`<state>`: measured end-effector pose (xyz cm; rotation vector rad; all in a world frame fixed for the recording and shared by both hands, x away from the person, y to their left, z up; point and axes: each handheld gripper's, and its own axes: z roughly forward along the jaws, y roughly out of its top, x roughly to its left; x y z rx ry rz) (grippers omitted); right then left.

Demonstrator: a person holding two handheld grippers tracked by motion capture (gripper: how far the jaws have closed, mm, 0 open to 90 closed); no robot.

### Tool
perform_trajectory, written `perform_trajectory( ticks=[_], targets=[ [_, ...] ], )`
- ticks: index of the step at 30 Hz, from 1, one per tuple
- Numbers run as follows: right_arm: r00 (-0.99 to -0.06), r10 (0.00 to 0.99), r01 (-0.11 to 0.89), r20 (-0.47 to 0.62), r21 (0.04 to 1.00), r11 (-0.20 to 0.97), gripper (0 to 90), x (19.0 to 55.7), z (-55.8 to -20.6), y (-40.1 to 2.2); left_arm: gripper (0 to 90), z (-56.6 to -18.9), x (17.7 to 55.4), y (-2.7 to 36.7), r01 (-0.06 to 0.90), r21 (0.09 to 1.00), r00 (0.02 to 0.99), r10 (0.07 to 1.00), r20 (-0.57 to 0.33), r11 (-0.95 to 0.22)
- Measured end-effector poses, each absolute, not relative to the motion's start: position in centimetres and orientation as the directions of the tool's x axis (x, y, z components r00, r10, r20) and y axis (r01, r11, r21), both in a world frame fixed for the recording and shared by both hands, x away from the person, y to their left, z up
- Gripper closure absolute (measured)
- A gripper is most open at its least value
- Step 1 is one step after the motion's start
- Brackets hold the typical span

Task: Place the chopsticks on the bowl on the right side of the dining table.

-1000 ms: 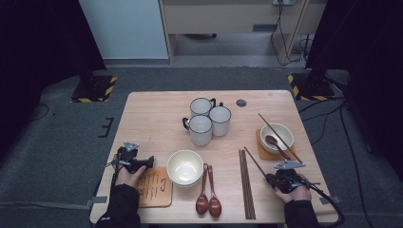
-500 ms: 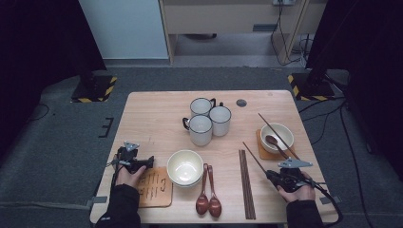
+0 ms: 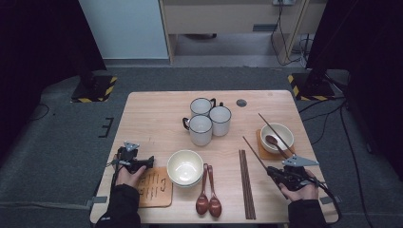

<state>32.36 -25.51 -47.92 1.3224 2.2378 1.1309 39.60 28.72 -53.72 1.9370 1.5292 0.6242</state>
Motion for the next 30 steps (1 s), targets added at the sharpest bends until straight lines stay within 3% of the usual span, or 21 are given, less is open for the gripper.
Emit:
perform_trajectory(
  ticks=[30],
  targets=[
    [-0.547, 0.825, 0.509, 0.139, 0.838, 0.196, 85.1, 32.2, -43.7, -26.1, 0.0, -53.7, 39.6, 28.7, 0.698, 0.696, 0.231, 0.973, 0.004, -0.168]
  ],
)
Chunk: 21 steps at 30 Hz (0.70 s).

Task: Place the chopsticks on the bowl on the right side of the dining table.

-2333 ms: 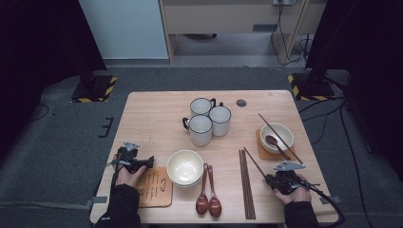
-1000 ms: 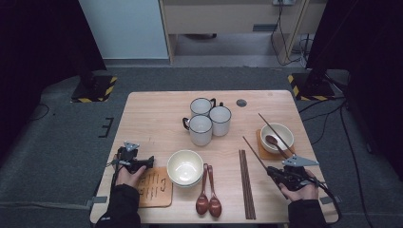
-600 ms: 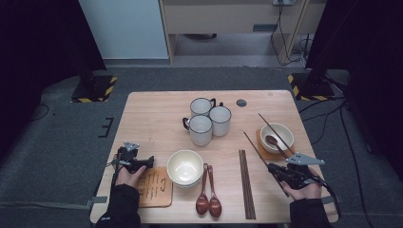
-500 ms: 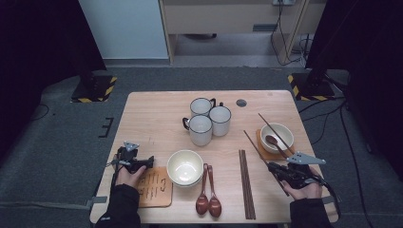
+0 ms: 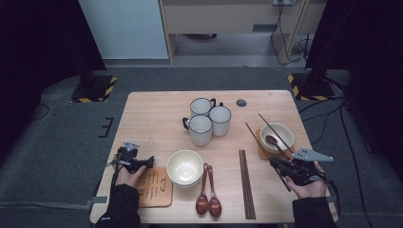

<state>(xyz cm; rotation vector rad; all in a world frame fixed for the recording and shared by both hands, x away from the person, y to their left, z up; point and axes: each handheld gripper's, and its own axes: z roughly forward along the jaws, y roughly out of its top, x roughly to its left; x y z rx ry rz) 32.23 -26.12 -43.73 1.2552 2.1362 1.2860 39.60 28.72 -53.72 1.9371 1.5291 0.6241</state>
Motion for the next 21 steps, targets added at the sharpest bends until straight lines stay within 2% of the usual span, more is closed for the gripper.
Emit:
perform_trajectory(
  ticks=[21],
  targets=[
    [-0.534, 0.832, 0.472, 0.152, 0.870, 0.144, 85.2, 33.2, -40.9, -26.7, 0.0, -53.7, 39.6, 28.7, 0.698, 0.696, 0.231, 0.973, 0.004, -0.168]
  ],
)
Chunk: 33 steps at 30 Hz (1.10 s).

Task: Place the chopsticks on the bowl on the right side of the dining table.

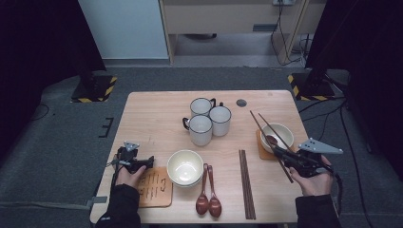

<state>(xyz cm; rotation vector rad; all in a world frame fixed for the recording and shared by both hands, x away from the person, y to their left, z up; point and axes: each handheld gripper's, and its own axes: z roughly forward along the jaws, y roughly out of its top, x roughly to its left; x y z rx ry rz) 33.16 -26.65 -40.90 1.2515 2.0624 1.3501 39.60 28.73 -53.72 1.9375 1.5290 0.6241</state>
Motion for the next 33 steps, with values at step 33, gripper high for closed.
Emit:
perform_trajectory(
  ticks=[33],
  targets=[
    [-0.520, 0.841, 0.449, 0.150, 0.885, 0.120, 85.1, 37.2, -38.2, -30.6, 0.0, -53.7, 39.6, 28.7, 0.698, 0.696, 0.231, 0.973, 0.004, -0.168]
  ],
)
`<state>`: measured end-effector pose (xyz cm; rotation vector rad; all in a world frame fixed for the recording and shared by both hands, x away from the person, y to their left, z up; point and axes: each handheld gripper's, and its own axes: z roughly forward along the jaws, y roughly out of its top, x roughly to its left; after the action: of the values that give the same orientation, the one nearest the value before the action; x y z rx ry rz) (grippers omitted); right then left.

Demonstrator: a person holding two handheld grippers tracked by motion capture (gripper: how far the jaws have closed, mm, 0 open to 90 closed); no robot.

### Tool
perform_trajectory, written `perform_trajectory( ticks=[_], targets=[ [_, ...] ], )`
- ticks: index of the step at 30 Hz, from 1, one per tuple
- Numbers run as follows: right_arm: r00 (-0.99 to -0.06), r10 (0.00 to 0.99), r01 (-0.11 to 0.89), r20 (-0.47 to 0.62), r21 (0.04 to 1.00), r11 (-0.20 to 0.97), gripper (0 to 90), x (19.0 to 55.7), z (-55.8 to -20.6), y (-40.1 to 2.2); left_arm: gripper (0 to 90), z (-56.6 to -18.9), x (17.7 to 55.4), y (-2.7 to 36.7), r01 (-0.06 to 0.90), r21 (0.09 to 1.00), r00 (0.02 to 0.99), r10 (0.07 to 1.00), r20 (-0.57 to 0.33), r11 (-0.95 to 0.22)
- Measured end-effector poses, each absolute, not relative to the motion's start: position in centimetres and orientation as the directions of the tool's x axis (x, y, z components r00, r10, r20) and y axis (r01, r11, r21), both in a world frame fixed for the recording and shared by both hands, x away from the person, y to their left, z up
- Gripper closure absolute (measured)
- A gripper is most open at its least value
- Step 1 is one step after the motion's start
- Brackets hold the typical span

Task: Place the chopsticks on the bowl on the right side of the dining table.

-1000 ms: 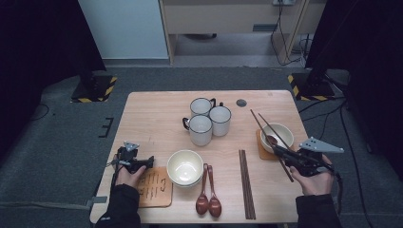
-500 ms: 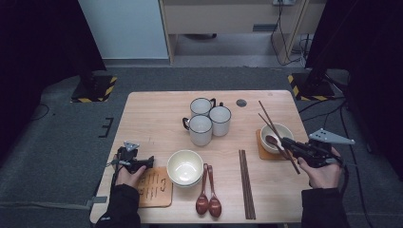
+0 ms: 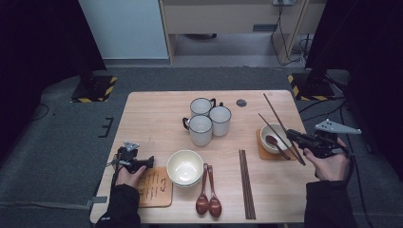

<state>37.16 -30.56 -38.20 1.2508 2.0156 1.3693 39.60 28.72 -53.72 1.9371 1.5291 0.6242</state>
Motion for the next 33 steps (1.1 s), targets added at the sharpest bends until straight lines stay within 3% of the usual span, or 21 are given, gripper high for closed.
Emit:
perform_trajectory(
  ticks=[33],
  targets=[
    [-0.507, 0.855, 0.501, 0.109, 0.844, 0.189, 85.2, 43.0, -39.8, -32.8, 0.0, -53.7, 39.6, 28.7, 0.698, 0.696, 0.231, 0.973, 0.004, -0.168]
  ],
)
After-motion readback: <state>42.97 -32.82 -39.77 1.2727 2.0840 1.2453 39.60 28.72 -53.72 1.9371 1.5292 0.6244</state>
